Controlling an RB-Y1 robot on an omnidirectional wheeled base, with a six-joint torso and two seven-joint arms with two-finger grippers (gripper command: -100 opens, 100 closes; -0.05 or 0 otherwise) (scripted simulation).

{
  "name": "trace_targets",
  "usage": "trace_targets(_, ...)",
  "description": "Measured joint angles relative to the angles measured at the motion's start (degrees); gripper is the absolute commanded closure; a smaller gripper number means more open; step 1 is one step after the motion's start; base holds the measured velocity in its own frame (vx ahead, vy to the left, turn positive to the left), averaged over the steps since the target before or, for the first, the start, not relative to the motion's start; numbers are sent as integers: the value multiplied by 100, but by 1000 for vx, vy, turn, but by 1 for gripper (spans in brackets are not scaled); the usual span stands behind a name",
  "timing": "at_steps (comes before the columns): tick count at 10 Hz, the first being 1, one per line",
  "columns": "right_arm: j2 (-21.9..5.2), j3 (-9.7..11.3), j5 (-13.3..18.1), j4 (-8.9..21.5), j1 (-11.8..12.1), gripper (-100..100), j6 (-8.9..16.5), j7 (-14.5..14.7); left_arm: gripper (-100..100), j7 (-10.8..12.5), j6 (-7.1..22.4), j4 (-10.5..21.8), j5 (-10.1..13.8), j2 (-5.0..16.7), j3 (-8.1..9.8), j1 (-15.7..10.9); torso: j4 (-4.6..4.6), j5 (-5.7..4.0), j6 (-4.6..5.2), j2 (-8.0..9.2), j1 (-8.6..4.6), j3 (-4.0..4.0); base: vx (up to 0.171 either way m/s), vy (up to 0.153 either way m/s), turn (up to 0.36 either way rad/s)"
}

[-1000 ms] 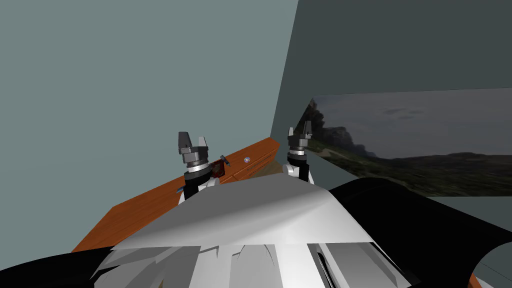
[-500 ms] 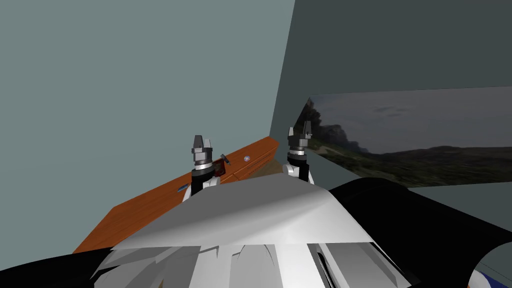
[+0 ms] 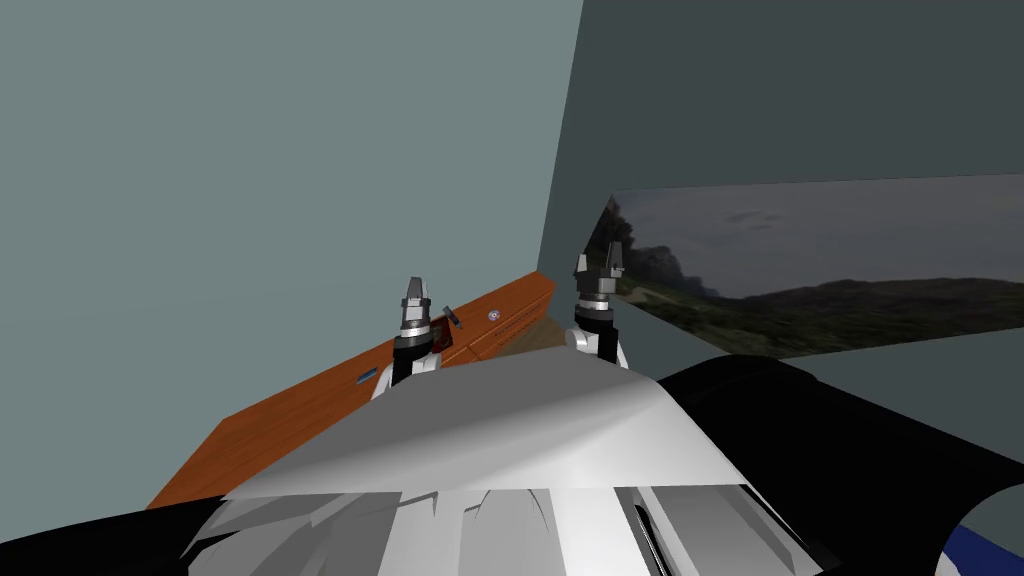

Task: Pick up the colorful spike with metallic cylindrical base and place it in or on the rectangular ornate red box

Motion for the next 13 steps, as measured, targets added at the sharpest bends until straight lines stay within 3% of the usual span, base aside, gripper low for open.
trace_targets(13,0,0,0,0,0,0,0,0,-100,-1079,-304,2141,-271,457,267,-697,0,0,1,-4,4,-2,-30,33,-72)
